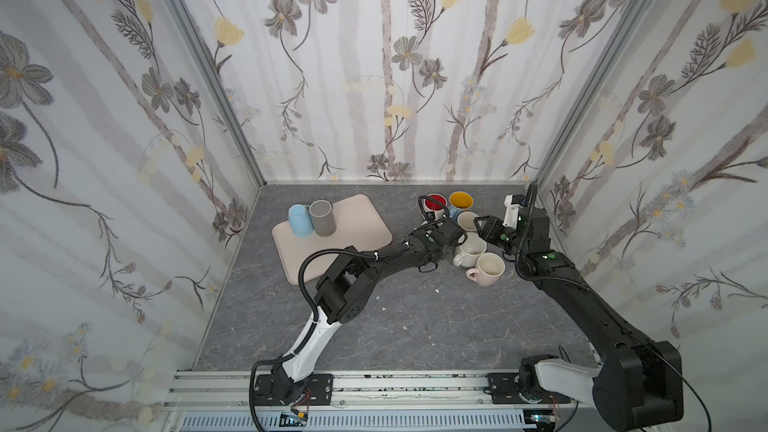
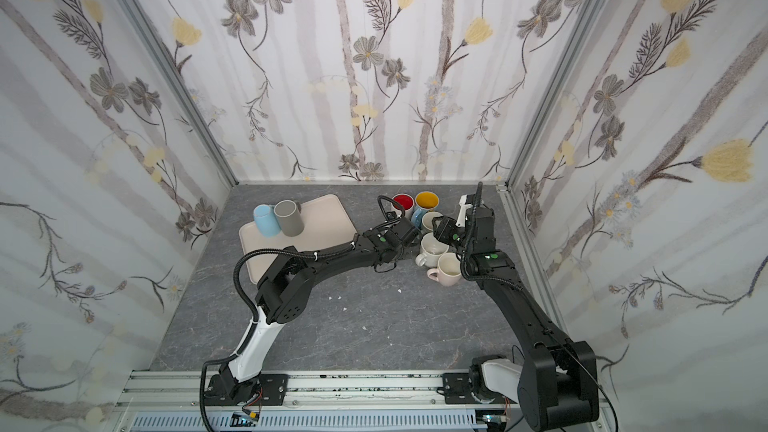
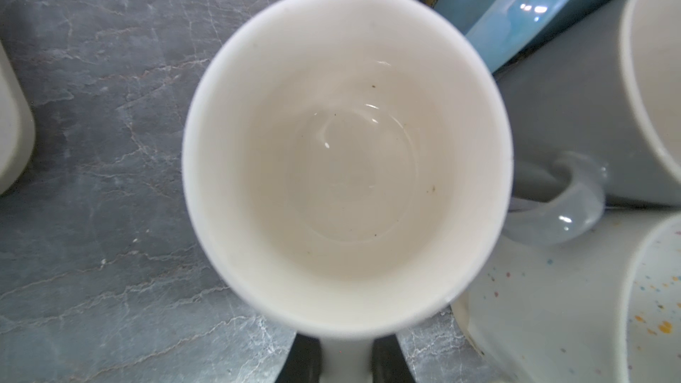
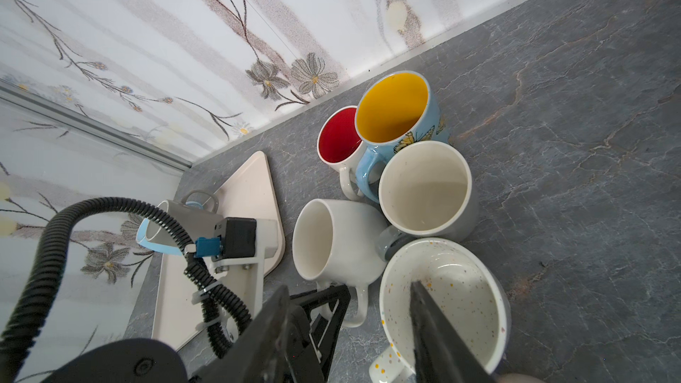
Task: Turn the mug right side up
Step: 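Lower the white mug with the left gripper beside the red-lined mug and open, then move the left gripper over the grey mug on the tray while the right gripper withdraws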
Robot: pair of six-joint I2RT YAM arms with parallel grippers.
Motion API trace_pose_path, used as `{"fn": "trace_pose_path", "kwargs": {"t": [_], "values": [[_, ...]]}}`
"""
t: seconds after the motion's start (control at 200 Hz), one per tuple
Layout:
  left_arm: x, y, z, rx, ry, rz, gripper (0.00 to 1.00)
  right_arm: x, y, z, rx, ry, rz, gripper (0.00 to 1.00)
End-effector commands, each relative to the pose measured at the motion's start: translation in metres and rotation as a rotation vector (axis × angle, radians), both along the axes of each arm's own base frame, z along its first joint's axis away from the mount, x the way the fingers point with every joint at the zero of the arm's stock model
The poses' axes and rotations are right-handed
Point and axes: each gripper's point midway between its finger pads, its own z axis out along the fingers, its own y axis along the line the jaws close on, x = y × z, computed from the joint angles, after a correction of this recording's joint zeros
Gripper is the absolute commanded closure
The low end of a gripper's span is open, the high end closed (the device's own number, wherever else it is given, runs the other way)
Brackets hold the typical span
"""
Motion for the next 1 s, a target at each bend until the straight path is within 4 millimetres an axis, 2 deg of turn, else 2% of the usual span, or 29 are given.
{"fn": "trace_pose_path", "kwargs": {"t": [0.0,0.18,0.3,0.605,0.704,0.799,0.949,0.994], "values": [[0.012,-0.002,0.010,-0.015,-0.046,0.038,0.74,-0.001,0.004,0.004,0.010,-0.017,0.023,0.48],[0.012,-0.003,0.016,-0.021,-0.049,0.036,0.67,-0.002,0.005,0.003,0.012,-0.016,0.032,0.48],[0.010,-0.007,0.027,-0.045,-0.050,0.025,0.65,-0.003,0.006,0.004,0.015,-0.017,0.039,0.48],[0.008,0.009,0.089,-0.063,-0.155,0.008,0.57,-0.005,0.012,0.001,0.004,0.009,0.059,0.49],[0.009,0.024,0.106,-0.044,-0.184,0.019,0.54,-0.005,0.017,0.000,0.000,0.005,0.062,0.50],[0.010,0.043,0.118,-0.040,-0.201,0.035,0.51,-0.004,0.032,0.002,-0.002,0.003,0.086,0.50],[0.015,0.086,0.132,-0.038,-0.219,0.082,0.49,-0.003,0.065,0.001,-0.025,-0.004,0.138,0.50],[0.015,0.103,0.132,-0.033,-0.217,0.102,0.49,-0.001,0.075,-0.001,-0.029,-0.001,0.160,0.50]]}}
